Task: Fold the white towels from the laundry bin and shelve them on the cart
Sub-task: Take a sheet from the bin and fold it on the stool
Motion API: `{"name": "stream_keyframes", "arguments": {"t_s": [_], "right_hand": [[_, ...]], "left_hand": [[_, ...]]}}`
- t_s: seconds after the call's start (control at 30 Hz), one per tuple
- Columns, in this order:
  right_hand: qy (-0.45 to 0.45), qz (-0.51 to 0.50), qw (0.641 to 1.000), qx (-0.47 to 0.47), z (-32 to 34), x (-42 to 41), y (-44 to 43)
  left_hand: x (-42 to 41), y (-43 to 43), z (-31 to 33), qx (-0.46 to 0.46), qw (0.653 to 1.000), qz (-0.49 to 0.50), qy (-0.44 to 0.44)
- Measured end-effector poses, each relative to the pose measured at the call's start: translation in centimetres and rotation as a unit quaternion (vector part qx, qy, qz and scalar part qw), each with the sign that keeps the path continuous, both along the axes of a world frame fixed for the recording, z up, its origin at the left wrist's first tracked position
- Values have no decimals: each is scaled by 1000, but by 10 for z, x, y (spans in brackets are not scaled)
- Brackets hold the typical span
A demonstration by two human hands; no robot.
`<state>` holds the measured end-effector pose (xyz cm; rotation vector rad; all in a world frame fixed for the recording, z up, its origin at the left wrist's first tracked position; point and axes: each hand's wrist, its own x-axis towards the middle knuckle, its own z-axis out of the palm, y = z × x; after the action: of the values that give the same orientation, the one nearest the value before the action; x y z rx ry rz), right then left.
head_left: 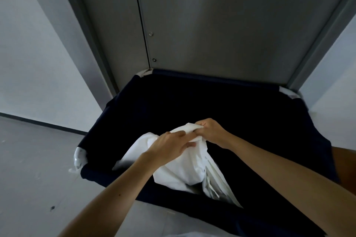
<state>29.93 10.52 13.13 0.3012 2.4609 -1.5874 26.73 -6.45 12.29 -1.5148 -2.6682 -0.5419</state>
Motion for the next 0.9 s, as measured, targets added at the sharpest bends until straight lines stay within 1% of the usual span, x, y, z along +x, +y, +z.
{"name": "stream_keyframes", "arguments": {"t_s": [0.07,0.13,0.2,0.23,0.27,0.33,0.4,0.5,0.57,0.63,0.67,0.73,0.77,0.83,0.9], "right_hand": [[-5,5,1000,-7,-1,0,1],[-8,9,1000,-7,-3,0,2],[-11,15,1000,-1,-6,-1,3],[-13,18,1000,0,-8,-1,4],[-16,21,1000,3,-10,-1,4],[-22,16,999,16,-13,-2,7],[-17,-4,999,30,-11,-5,11],[5,-58,998,38,-2,-9,24],[26,-94,994,49,9,-13,37],[54,-117,989,70,25,-20,50],[68,-120,987,87,34,-25,56],[99,-111,979,137,54,-33,65],[117,-105,972,176,64,-36,71],[149,-96,944,279,81,-42,88],[171,-111,916,345,95,-44,108]], "left_hand": [[0,2,6,-15,990,81,-115],[0,3,12,-70,975,127,-169],[-1,1,15,-145,958,125,-213],[-1,1,14,-168,951,112,-235],[-2,1,12,-178,946,95,-253],[-3,0,10,-163,950,68,-259],[-5,0,10,-130,965,54,-221],[-14,2,11,-105,986,49,-122],[-22,3,16,-74,992,34,-93],[-27,8,26,-18,998,0,-64],[-30,11,31,20,999,-28,-35],[-33,17,44,91,992,-86,32],[-34,20,52,113,986,-109,55],[-33,25,69,146,972,-158,94],[-32,30,83,166,957,-205,120]]}}
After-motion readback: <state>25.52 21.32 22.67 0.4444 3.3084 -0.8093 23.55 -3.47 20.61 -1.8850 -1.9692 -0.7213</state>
